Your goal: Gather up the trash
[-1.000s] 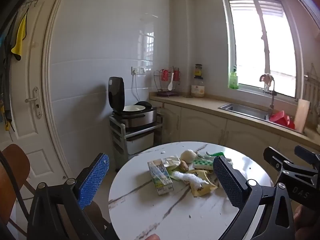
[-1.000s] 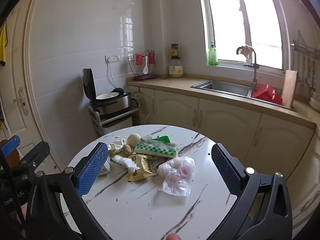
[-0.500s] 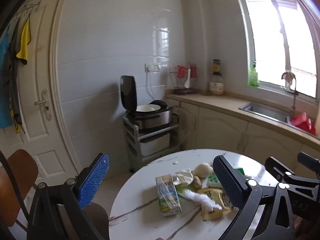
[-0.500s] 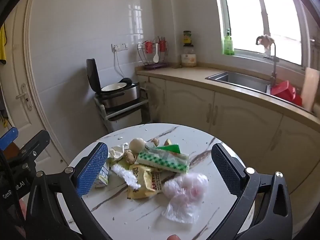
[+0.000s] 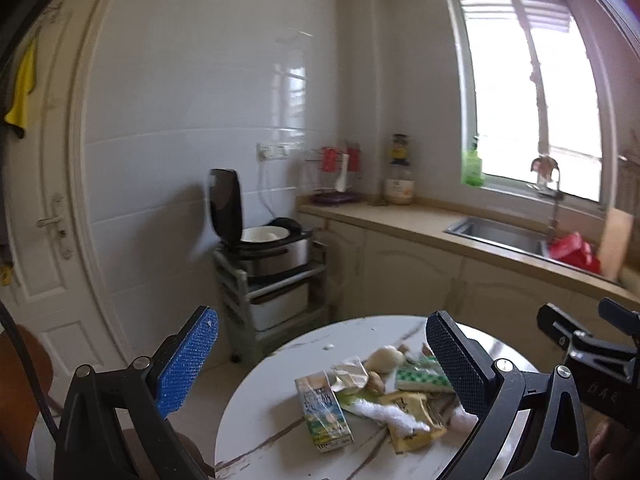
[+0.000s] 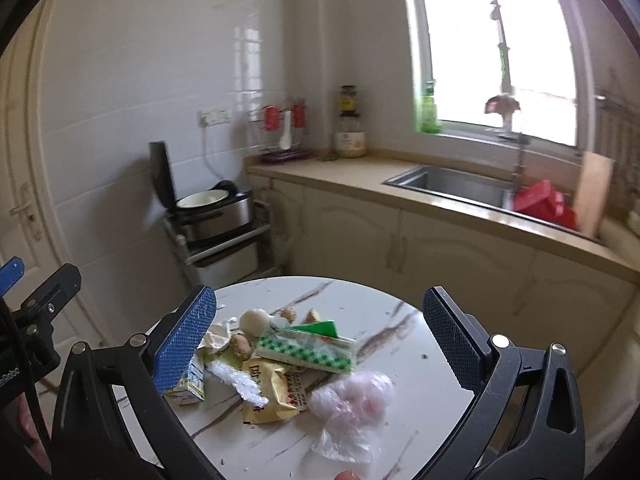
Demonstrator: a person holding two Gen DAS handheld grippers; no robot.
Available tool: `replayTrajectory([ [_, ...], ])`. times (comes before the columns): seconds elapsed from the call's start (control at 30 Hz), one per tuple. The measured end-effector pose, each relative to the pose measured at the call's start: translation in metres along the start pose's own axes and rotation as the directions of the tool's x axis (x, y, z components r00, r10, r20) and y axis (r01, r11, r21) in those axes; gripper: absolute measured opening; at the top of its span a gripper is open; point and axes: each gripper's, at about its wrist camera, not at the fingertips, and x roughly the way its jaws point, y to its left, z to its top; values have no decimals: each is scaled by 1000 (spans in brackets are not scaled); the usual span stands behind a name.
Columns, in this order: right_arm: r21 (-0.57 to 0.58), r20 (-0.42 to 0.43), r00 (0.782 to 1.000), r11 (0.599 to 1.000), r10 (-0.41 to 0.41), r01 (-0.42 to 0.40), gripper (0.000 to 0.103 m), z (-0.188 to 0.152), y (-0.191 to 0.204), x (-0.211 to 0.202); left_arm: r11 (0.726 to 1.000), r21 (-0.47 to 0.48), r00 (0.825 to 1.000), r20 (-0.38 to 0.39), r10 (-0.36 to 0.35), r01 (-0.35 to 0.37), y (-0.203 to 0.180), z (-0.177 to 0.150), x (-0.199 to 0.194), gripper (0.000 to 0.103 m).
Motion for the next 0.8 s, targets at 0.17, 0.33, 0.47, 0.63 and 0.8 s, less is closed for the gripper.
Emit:
replayTrajectory([
  [0.17, 25, -11, 997, 997, -75, 75, 103, -4, 6, -27, 997, 8, 997, -10, -74, 74, 32, 9, -1, 102],
  [0.33, 25, 10, 994, 994, -108, 108, 103, -5, 11, -54, 994, -17, 994, 18, -106, 106, 65, 11, -36, 102],
  [0.47, -20, 38, 995, 995, -92, 93, 103, 5, 20, -68, 995, -52, 996, 50, -80, 83, 81, 5, -54, 102],
  [0.63, -72, 56, 998, 996, -43, 47, 103, 11, 27, -72, 996, -82, 997, 64, -32, 37, 89, -12, -69, 102],
  [0.8, -87, 11, 1000, 996, 7, -6, 103, 2, 23, -54, 996, -92, 1000, 26, 3, 0, 87, -27, -73, 102],
])
